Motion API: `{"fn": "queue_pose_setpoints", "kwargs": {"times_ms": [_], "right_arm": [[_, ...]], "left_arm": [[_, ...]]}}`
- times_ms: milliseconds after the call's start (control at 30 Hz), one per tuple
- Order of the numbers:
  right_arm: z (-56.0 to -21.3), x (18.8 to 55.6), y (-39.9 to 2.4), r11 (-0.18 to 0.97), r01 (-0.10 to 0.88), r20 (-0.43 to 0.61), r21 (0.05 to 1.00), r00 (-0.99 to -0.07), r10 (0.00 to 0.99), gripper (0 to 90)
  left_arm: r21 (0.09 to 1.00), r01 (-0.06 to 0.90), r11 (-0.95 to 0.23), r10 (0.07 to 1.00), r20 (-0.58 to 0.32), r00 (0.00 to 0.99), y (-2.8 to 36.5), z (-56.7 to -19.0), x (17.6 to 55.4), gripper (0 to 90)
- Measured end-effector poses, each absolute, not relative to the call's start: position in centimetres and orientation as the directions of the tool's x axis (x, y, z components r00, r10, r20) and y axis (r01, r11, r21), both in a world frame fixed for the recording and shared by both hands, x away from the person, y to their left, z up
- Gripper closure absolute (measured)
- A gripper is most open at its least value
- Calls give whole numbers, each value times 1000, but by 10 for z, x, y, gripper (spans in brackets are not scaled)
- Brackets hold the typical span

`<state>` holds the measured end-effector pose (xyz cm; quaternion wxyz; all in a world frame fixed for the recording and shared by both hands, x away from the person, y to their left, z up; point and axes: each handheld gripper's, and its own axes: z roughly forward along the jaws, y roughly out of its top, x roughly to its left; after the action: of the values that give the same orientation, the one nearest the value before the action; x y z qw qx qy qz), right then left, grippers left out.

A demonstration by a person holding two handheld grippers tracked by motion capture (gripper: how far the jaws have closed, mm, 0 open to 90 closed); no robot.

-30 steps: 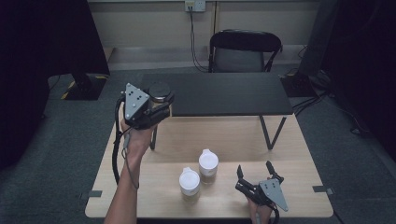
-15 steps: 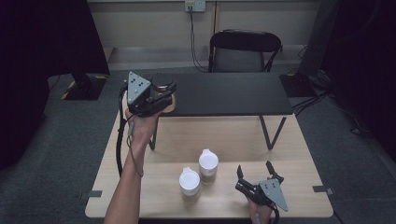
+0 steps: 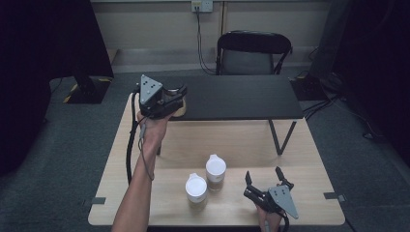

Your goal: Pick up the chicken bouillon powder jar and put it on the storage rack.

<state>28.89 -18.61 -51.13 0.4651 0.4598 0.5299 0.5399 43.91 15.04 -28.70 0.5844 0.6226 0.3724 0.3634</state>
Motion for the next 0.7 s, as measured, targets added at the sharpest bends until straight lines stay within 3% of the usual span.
{"fn": "queue_pose_setpoints", "kwargs": {"times_ms": [700], "right_arm": [[-511,289,-186,-6,-15,4,1000,-145,989,0]], "left_arm": [[999,25,-32,888,17,459,152,-290,440,345]]}}
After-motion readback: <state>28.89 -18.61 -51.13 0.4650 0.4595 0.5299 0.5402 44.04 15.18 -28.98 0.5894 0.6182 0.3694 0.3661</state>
